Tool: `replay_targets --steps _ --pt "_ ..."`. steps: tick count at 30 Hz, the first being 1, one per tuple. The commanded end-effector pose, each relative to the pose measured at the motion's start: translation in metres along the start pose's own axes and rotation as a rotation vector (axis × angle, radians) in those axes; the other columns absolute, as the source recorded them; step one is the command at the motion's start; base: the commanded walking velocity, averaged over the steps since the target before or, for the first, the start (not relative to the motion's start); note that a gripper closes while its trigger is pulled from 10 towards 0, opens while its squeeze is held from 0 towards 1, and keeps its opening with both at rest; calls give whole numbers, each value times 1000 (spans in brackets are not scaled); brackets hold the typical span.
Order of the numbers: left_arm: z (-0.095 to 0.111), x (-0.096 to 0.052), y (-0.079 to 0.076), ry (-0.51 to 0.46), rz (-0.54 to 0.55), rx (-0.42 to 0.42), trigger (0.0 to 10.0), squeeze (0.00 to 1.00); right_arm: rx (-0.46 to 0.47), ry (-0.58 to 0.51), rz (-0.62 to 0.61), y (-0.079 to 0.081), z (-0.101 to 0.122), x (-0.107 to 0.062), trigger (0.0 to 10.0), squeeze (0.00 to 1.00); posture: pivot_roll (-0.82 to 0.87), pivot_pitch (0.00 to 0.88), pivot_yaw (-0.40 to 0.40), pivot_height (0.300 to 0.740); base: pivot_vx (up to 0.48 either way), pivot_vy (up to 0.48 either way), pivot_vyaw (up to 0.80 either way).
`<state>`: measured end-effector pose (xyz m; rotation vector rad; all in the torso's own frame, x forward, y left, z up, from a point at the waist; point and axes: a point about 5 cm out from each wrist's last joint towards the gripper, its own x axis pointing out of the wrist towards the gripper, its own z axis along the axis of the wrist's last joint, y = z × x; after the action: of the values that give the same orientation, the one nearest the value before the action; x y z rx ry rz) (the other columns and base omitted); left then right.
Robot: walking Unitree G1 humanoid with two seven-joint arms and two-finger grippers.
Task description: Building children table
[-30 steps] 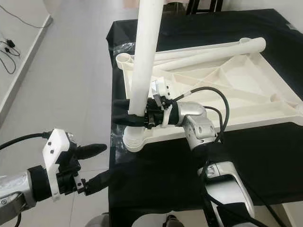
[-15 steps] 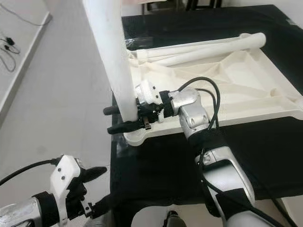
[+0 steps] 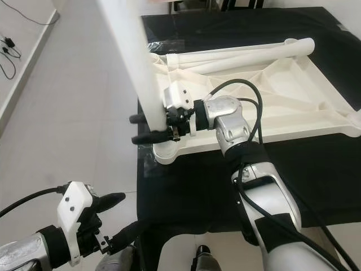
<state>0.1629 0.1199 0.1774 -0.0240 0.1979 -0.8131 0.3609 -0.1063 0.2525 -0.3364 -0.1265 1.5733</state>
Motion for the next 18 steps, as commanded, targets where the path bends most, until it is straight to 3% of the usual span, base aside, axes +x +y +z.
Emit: replay_targets --steps 1,8,18 --pt "-4 0 -1 12 0 -16 10000 0 99 47 0 8 -24 2 10000 0 109 295 43 740 0 0 0" --pt "-6 0 0 8 -2 -17 10000 0 134 -23 -87 5 -29 -4 10000 0 100 291 47 740 0 0 0" --pt "-7 1 1 9 -6 -13 10000 0 128 -8 -214 7 -39 -5 10000 0 88 289 44 740 0 0 0"
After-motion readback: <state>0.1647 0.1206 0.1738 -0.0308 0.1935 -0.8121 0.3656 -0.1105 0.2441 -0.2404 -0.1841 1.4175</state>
